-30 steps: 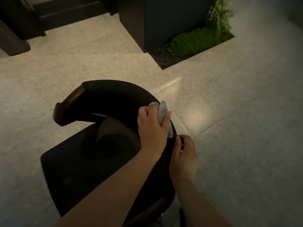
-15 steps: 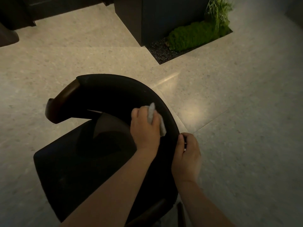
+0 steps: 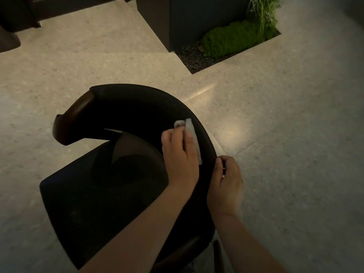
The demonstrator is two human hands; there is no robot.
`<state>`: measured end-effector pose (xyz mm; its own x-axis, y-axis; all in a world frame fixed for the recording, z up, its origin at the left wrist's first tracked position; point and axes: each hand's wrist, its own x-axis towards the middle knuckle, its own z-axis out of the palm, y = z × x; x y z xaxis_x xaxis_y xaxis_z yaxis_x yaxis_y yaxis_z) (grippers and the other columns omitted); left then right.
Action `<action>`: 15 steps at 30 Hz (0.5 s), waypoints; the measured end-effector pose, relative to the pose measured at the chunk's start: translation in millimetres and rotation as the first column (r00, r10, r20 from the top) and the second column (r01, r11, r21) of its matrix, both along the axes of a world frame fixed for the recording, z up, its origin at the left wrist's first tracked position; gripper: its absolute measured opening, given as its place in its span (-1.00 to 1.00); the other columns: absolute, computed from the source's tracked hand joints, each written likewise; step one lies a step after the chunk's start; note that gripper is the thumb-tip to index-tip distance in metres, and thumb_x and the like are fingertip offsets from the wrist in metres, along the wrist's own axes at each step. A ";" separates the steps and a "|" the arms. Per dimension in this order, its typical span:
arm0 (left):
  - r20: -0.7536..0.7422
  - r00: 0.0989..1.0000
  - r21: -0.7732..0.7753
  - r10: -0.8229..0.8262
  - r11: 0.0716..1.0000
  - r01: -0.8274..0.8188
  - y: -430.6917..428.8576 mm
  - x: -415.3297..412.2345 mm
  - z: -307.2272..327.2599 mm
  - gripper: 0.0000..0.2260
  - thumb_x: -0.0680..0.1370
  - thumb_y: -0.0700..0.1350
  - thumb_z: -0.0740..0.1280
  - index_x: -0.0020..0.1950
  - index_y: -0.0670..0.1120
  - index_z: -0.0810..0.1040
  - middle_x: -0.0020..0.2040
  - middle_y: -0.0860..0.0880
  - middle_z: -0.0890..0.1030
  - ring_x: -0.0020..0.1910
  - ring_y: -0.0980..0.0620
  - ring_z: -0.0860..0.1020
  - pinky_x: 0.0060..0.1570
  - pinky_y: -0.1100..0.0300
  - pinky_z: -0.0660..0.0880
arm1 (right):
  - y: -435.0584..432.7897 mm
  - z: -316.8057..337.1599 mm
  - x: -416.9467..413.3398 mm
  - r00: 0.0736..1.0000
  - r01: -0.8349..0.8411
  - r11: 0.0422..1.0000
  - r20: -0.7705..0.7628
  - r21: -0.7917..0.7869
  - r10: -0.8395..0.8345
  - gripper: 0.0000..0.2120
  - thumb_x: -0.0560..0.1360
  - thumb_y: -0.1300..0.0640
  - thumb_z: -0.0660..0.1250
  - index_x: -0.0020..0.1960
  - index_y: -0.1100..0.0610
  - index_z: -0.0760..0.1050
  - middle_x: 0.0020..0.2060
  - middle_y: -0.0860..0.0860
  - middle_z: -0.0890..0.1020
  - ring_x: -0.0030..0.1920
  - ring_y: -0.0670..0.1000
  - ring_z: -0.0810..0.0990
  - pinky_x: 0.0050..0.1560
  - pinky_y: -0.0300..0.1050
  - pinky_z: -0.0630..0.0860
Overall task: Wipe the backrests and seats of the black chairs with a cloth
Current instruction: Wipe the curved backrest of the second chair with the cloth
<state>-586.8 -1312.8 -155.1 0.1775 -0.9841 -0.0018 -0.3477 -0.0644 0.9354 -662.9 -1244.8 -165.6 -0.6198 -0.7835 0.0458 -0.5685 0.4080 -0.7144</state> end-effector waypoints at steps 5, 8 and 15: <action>0.018 0.997 -0.045 -0.072 0.996 0.073 -5.1 6.4 3.0 -0.78 0.63 -0.06 0.27 0.24 -0.05 0.55 0.06 0.08 0.36 0.03 0.06 0.48 0.06 0.21 0.47 | 0.2 0.5 1.2 1.000 0.009 1.000 -0.027 0.004 -0.009 -0.77 0.61 0.02 0.13 -0.02 0.11 0.50 -0.17 -0.10 0.53 -0.27 -0.16 0.41 -0.31 -0.44 0.22; 0.080 0.991 -0.071 -0.111 0.991 0.117 -13.6 7.3 2.8 -0.75 0.62 -0.06 0.29 0.29 -0.04 0.55 0.04 0.08 0.38 0.01 0.09 0.47 0.04 0.23 0.48 | 0.2 0.5 0.6 1.000 0.003 1.000 -0.024 0.003 -0.003 -0.79 0.62 0.04 0.13 -0.01 0.10 0.50 -0.17 -0.09 0.53 -0.25 -0.14 0.43 -0.30 -0.42 0.23; 0.154 0.982 -0.091 -0.112 0.988 0.127 -18.6 6.2 -1.7 -0.81 0.60 -0.01 0.31 0.14 -0.03 0.60 0.02 0.06 0.43 -0.04 0.11 0.48 -0.04 0.23 0.50 | 0.2 0.8 0.9 1.000 0.001 1.000 -0.009 0.015 -0.001 -0.82 0.62 0.07 0.16 -0.02 0.11 0.50 -0.18 -0.10 0.52 -0.26 -0.14 0.44 -0.30 -0.43 0.25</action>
